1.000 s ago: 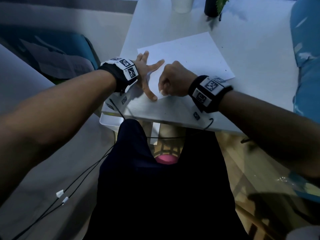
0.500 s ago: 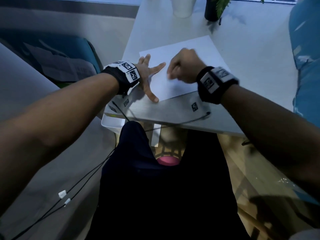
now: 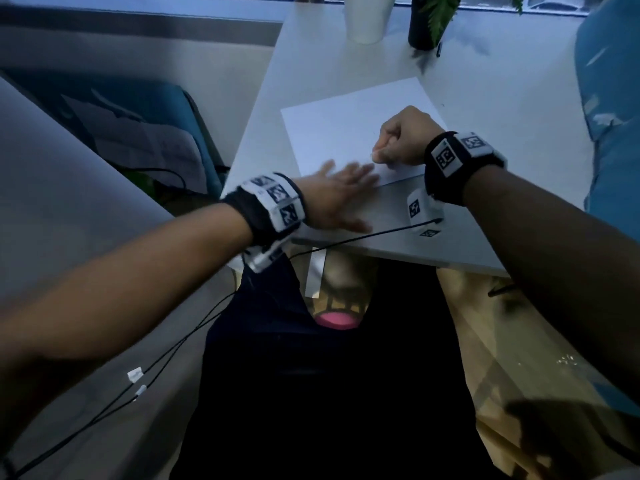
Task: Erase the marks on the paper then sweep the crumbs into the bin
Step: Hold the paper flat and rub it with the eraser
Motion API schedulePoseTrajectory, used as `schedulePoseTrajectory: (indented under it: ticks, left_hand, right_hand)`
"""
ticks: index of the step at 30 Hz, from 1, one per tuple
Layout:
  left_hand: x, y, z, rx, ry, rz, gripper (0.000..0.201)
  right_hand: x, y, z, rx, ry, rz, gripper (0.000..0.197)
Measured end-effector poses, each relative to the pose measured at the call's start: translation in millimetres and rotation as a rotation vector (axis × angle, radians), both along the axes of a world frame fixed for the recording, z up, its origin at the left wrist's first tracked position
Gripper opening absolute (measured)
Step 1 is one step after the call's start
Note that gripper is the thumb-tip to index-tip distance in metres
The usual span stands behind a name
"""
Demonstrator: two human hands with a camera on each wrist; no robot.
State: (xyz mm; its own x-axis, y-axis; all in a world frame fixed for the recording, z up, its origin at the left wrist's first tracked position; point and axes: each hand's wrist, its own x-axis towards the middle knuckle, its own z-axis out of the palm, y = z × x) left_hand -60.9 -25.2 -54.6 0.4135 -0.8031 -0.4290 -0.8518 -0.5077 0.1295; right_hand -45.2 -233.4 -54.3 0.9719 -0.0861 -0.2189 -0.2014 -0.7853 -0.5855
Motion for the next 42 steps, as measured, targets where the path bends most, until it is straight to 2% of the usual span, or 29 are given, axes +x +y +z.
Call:
schedulePoseTrajectory:
  ticks: [1, 3, 7, 9, 11, 13, 15, 17, 20, 23, 25, 28, 31, 35, 39, 42]
  left_hand:
    - [-10, -3, -7, -0.006, 0.025, -0.023, 0.09]
    - [-10, 6, -14, -0.015, 0.029, 0.034, 0.086]
    - [25, 54, -15, 0.122, -0.033, 0.339, 0.099]
    - [29, 56, -10, 0.164, -0.115, 0.404, 0.106]
    - [17, 32, -9, 0.063, -0.114, 0.289, 0.105]
    - [0, 0, -12, -0.007, -0.024, 0.13, 0.099]
    - [-5, -13, -20, -0.021, 0.051, 0.071, 0.093]
    - [6, -2, -26, -0.043, 0.06, 0.132, 0.09]
    - [33, 32, -24, 0.006, 0.02, 0.325, 0.093]
    - [55, 53, -14, 0.082, -0.063, 0.445, 0.109]
    - [58, 48, -4, 0.006, -0.065, 0.421, 0.118]
    - [57, 32, 2, -0.096, 0.011, 0.293, 0.111]
    - [63, 26, -2, 0.019, 0.028, 0.286, 0.105]
    - [68, 24, -6, 0.111, 0.017, 0.292, 0.112]
    - [67, 23, -3, 0.135, 0.007, 0.308, 0.112]
    - [69, 23, -5, 0.129, 0.007, 0.295, 0.112]
  right_hand:
    - [0, 0, 0, -0.002, -0.001, 0.009, 0.01]
    - [1, 0, 1, 0.001, 0.001, 0.016, 0.009]
    - [1, 0, -1, -0.01, -0.005, 0.005, 0.008]
    - [2, 1, -2, -0.023, -0.009, -0.002, 0.008]
    - [3, 2, -2, -0.021, -0.006, -0.005, 0.008]
    - [2, 2, -2, -0.023, -0.008, -0.005, 0.008]
    - [2, 2, -2, -0.035, -0.019, -0.009, 0.009]
    - [3, 2, -3, -0.024, -0.021, -0.016, 0.01]
    - [1, 2, -6, -0.015, -0.024, -0.034, 0.01]
    - [2, 3, -5, -0.025, -0.028, -0.04, 0.01]
    - [1, 5, -5, -0.037, -0.028, -0.037, 0.009]
    - [1, 7, -1, -0.085, -0.041, -0.013, 0.008]
    - [0, 19, 11, -0.16, -0.061, 0.033, 0.007]
    - [3, 62, 11, -0.194, -0.161, 0.271, 0.012]
    - [9, 63, 8, -0.149, -0.122, 0.178, 0.018]
    - [-4, 72, 5, -0.167, -0.094, 0.326, 0.029]
